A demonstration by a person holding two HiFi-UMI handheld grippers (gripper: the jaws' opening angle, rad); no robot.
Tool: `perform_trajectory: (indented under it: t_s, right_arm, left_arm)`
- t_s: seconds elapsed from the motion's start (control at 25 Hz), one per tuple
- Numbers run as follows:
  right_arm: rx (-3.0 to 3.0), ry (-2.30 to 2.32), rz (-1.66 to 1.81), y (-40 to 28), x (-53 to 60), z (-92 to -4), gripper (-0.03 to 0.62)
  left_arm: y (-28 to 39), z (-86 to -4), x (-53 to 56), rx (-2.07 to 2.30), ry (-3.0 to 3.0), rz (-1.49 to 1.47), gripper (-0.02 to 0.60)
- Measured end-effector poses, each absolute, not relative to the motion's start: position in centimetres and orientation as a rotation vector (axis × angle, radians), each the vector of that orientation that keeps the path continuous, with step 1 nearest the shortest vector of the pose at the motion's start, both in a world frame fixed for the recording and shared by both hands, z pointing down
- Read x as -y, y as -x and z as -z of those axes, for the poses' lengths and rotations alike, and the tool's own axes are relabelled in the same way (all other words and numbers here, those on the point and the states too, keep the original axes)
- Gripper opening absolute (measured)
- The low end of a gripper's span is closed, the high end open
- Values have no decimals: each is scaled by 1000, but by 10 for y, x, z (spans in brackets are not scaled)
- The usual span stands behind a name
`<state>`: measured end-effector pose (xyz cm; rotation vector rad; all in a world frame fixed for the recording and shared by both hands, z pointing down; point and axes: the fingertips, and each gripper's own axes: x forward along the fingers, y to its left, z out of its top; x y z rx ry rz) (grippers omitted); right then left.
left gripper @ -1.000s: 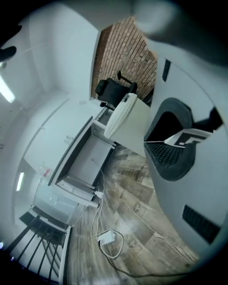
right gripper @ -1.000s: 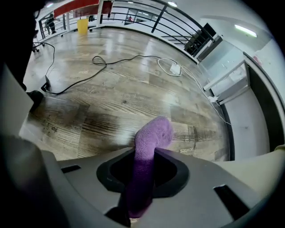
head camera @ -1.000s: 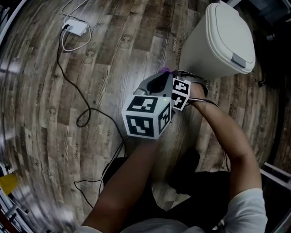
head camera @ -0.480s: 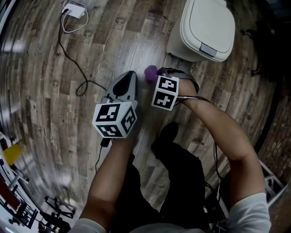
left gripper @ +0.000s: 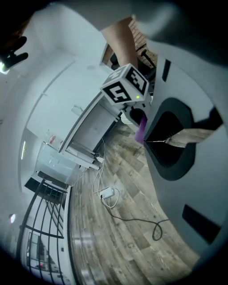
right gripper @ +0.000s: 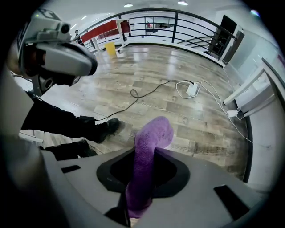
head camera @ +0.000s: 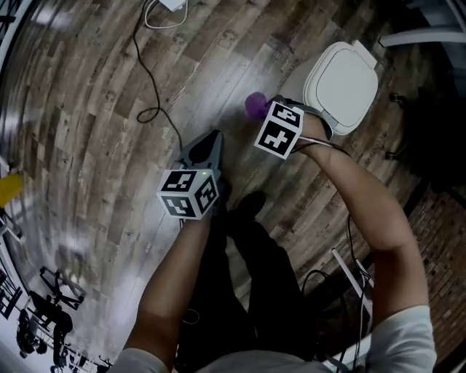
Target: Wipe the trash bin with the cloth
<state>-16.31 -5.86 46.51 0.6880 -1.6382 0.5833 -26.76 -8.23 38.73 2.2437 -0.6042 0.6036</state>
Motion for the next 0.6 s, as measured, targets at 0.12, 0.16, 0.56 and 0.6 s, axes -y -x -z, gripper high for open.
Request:
perform_trajectory:
  t_s: [0.12,0.16,0.56,0.6]
  right_arm:
    - [1603,-653,-565,142,85,-468,89]
    - [1589,-645,-562,132,94,-470,89]
    - [1443,-621,-668,29,138,-470,89]
    - [1438,-612,-689,19,142,-471,89]
  left_arm:
    - [242,-396,87,534,-2207,-553,5]
    - [231,-398,90,505,-2201,-545,5]
    - [165,-412,113,341,-2137,-594,5]
    - [160,-415,113,340,-2127,-589,5]
